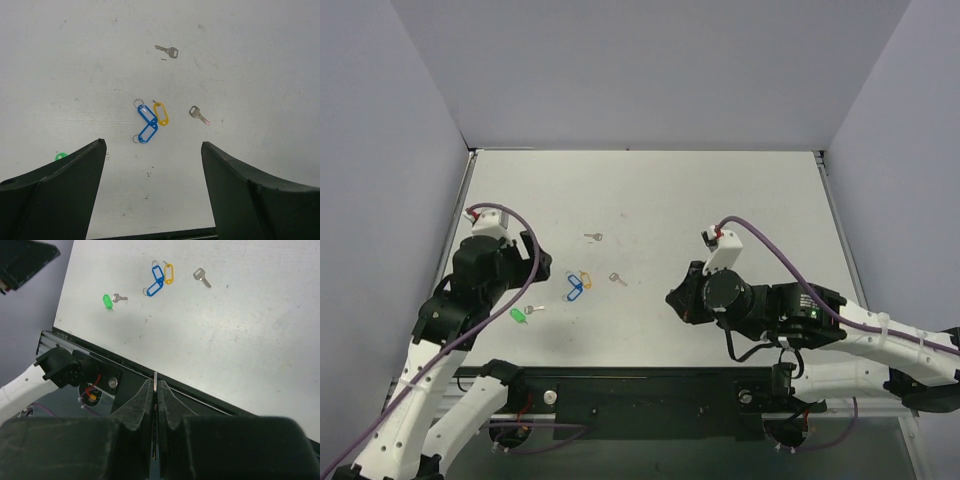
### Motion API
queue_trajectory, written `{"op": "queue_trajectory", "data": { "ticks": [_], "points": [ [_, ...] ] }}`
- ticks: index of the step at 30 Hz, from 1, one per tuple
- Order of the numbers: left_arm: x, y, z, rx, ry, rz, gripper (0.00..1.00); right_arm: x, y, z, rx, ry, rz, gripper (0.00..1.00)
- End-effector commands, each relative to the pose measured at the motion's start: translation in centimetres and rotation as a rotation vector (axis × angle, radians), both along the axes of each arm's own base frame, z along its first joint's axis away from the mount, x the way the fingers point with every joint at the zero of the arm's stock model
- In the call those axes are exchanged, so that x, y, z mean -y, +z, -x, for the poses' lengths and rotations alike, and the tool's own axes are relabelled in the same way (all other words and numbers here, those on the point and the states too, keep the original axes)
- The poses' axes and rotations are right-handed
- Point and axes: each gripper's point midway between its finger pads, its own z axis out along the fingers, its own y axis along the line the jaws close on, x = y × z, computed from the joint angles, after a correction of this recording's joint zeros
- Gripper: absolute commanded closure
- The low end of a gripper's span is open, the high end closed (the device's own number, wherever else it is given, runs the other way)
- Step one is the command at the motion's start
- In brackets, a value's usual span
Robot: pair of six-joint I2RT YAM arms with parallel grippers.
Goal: Remove the keys from the keyring
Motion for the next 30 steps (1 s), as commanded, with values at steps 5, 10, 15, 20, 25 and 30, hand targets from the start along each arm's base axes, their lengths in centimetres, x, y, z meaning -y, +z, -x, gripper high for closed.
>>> {"op": "queue_trajectory", "data": {
  "ticks": [5,10,15,20,25,30],
  "points": [
    [-0.8,0.1,2.5,0.132,-0.001,0.048,0.13,-1.9,1.5,-1.8,-0.025,0.088,0.09,1.0],
    [-1.4,-0.1,2.6,0.165,0.013,0.031,0.13,-3.1,0.0,-3.7,-0.072,0.115,0.166,1.0],
    [-1.7,-0.9,2.3,0.153,0.023,0.009,0.15,-3.5,-0.7,-5.4,-0.086,0.134,0.259,1.0],
    [-1.2,-1.4,2.1,0.139,-0.009,-0.001,0.15,-5.1,-1.6,-7.3,-0.094,0.151,0.326,1.0],
    [-1.0,-1.6,2.0,0.125,-0.018,-0.006,0.15,-6.6,-3.4,-9.7,-0.121,0.151,0.398,1.0],
    [-1.5,-1.6,2.1,0.124,0.015,-0.01,0.15,-8.8,-4.2,-11.9,-0.126,0.154,0.417,1.0]
  ]
}}
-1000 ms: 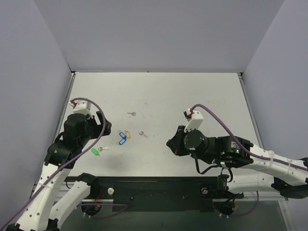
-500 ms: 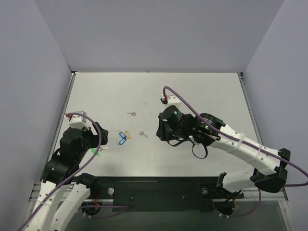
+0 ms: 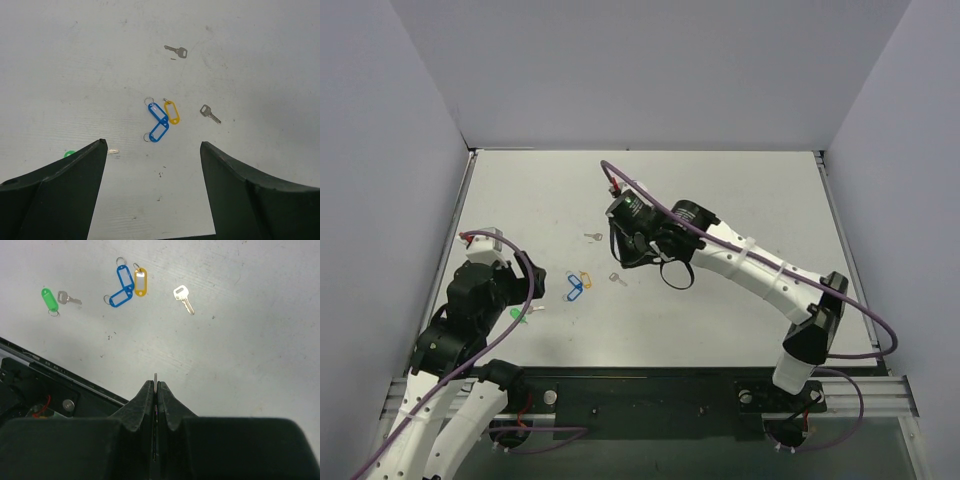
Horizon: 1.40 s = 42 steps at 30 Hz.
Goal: Remove the keys from the keyring
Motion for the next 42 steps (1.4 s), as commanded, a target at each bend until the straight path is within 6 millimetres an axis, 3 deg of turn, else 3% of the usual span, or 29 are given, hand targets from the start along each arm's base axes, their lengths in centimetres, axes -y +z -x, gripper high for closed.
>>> {"op": "queue_trajectory", "data": {
  "ticks": [1,5,14,18,19,20,22,25,31,32,33,34,35,36,37,38,39,40,41,42],
  "points": [
    [-0.2,0.7,-0.6,0.04,0.016,-0.003,0.15,-1.0,-1.1,-1.6,-0.018,0.024,0.057,1.0],
    [-0.3,0.7,-0.6,0.039,0.021,-0.002,0.16,-2.8,-2.3,-2.6,-0.035,0.04,0.069,1.0],
    [-0.3,0.8,-0.6,0.04,0.023,-0.001,0.16,-5.7,-2.5,-5.0,-0.06,0.02,0.008,0.93],
    [-0.3,0.8,-0.6,0.037,0.023,-0.003,0.15,-6.1,-2.2,-5.5,-0.055,0.009,-0.013,0.63],
    [-0.3,0.7,-0.6,0.034,0.022,-0.004,0.16,-6.1,-2.3,-5.5,-0.059,0.008,-0.017,0.4],
    [-0.3,0.8,-0.7,0.037,0.023,-0.003,0.15,-6.1,-2.2,-5.6,-0.056,0.008,-0.02,0.28],
    [-0.3,0.8,-0.6,0.037,0.023,-0.003,0.16,-6.0,-2.0,-5.7,-0.057,0.003,-0.025,0.2],
    [-0.3,0.8,-0.7,0.037,0.024,-0.002,0.16,-5.7,-1.9,-5.8,-0.058,0.005,-0.026,0.17],
    [-0.3,0.6,-0.7,0.028,0.026,-0.006,0.15,-4.0,0.3,-5.6,-0.022,-0.003,-0.046,0.15],
    [-0.3,0.6,-0.7,0.03,0.026,-0.005,0.16,-3.4,-0.1,-5.6,-0.02,-0.011,-0.027,0.15],
    [-0.3,0.5,-0.7,0.028,0.026,-0.006,0.16,-2.9,1.0,-5.3,-0.001,-0.009,-0.04,0.14],
    [-0.3,0.5,-0.8,0.027,0.024,-0.006,0.16,-2.2,0.6,-5.3,0.004,-0.021,-0.02,0.15],
    [-0.3,0.6,-0.8,0.028,0.022,-0.006,0.15,-1.5,1.8,-4.9,0.026,-0.022,-0.037,0.15],
    [-0.3,0.6,-0.8,0.029,0.023,-0.004,0.16,-0.6,1.2,-4.6,0.027,-0.033,-0.014,0.15],
    [-0.3,0.6,-0.8,0.03,0.022,-0.005,0.16,0.0,2.3,-4.4,0.052,-0.038,-0.035,0.15],
    [-0.2,0.5,-0.8,0.028,0.022,-0.002,0.15,0.9,1.5,-4.1,0.049,-0.052,-0.01,0.14],
    [-0.2,0.5,-0.8,0.028,0.021,-0.005,0.16,1.7,2.7,-3.7,0.075,-0.058,-0.038,0.14],
    [-0.3,0.5,-0.8,0.029,0.022,-0.005,0.16,2.5,2.0,-3.5,0.074,-0.07,-0.018,0.14],
    [-0.3,0.4,-0.8,0.025,0.022,-0.006,0.16,3.2,3.1,-3.1,0.099,-0.077,-0.044,0.14],
    [-0.3,0.5,-0.8,0.028,0.022,-0.005,0.15,4.1,2.4,-2.8,0.101,-0.091,-0.024,0.14]
  ]
}}
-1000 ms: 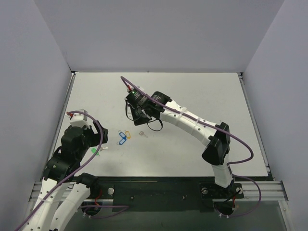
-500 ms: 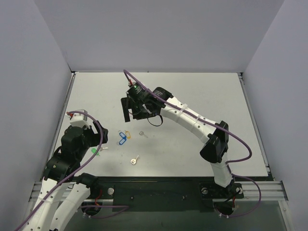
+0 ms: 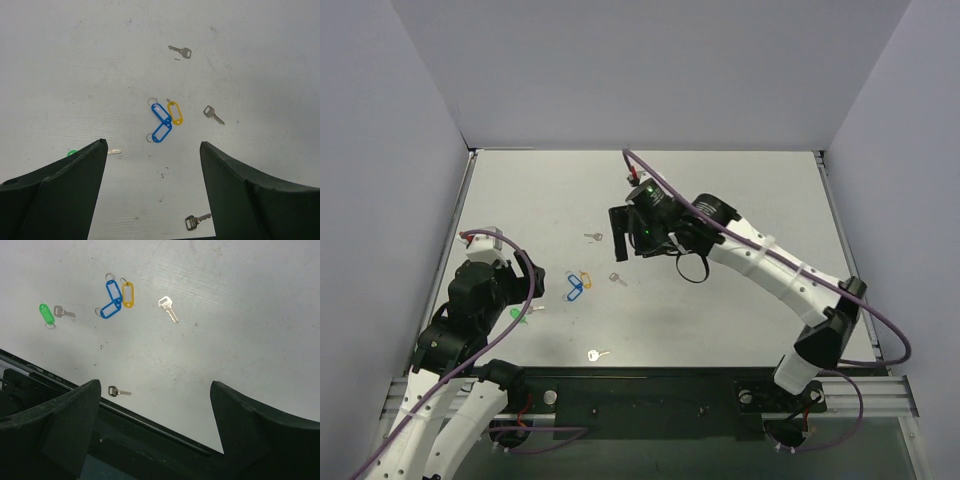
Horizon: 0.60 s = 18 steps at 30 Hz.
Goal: Remove the keys from the keyring
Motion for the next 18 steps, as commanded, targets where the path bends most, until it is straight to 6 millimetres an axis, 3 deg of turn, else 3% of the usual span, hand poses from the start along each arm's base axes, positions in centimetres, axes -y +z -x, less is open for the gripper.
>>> {"op": "queue_trajectory", "data": {
  "ticks": [1,2,3,4,10,14,15,16,17,18],
  "points": [
    [0.0,0.6,-0.7,0.033,0.006,0.004,0.16,4.2,3.8,0.8,0.127,-0.065,-0.047,0.14],
    [0.0,0.5,-0.6,0.03,0.006,0.003,0.16,4.9,3.0,1.1,0.123,-0.072,-0.028,0.15],
    [0.1,0.5,-0.6,0.029,0.002,0.003,0.16,5.6,4.3,1.4,0.154,-0.08,-0.062,0.14],
    [0.1,0.6,-0.6,0.031,0.002,0.004,0.15,6.5,3.8,1.6,0.16,-0.093,-0.047,0.14],
    [0.1,0.6,-0.7,0.034,0.002,0.003,0.16,9.8,6.3,2.9,0.281,-0.124,-0.145,0.14],
    [0.1,0.5,-0.7,0.034,0.001,0.002,0.15,11.9,8.9,3.5,0.388,-0.161,-0.244,0.09],
    [0.1,0.5,-0.7,0.032,0.0,0.002,0.16,12.6,8.3,3.3,0.404,-0.188,-0.228,0.05],
    [0.1,0.5,-0.7,0.031,-0.001,0.003,0.15,13.4,9.5,3.3,0.444,-0.213,-0.265,0.03],
    [0.1,0.5,-0.7,0.031,-0.002,0.002,0.16,14.4,8.8,3.0,0.466,-0.256,-0.237,0.0],
    [0.1,0.5,-0.7,0.031,-0.001,0.001,0.16,15.4,9.5,3.1,0.495,-0.289,-0.256,0.0]
  ]
}}
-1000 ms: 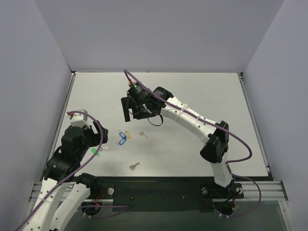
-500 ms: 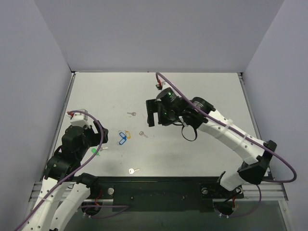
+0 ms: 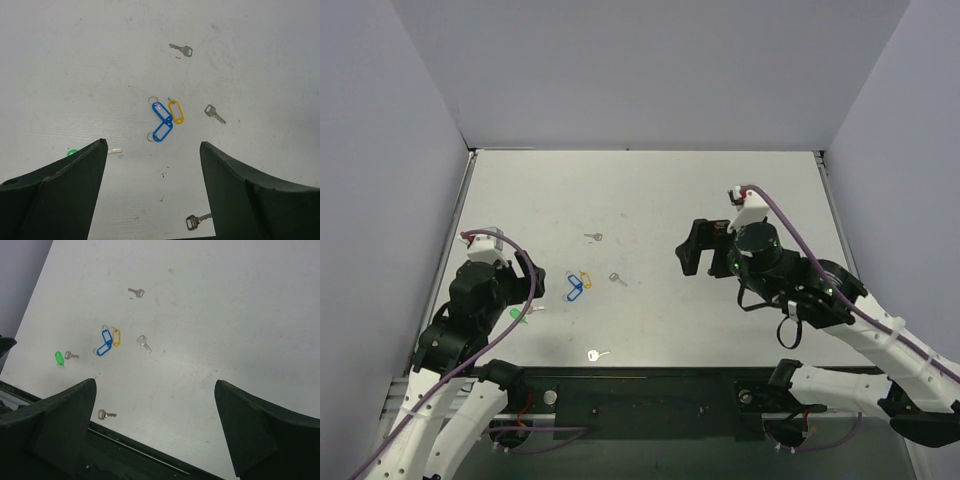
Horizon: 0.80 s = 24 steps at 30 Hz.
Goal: Remove the keys from the keyring
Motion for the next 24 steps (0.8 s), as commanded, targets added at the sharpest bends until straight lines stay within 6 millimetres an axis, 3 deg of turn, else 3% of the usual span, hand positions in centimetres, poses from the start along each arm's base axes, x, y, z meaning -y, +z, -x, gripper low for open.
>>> {"op": "queue_trajectory", "data": {
  "ticks": [1,6,11,13,17,24],
  "points": [
    [0.1,0.7,-0.6,0.036,-0.001,0.003,0.15,4.6,1.5,-1.8,0.158,-0.233,-0.034,0.0],
    [0.1,0.7,-0.6,0.039,-0.002,0.004,0.16,10.5,1.3,-2.4,0.273,-0.491,0.0,0.0],
    [0.1,0.7,-0.6,0.041,-0.004,0.005,0.16,15.2,-0.5,-2.5,0.344,-0.703,0.204,0.0],
    [0.1,0.7,-0.6,0.039,-0.004,0.003,0.16,15.1,-1.3,-2.6,0.322,-0.696,0.269,0.0],
    [0.1,0.8,-0.6,0.044,-0.004,0.005,0.16,12.9,-3.5,-2.7,0.24,-0.585,0.273,0.0],
    [0.2,0.5,-0.6,0.035,-0.008,0.002,0.16,8.9,-9.1,-2.3,0.106,-0.441,0.184,0.0]
  ]
}}
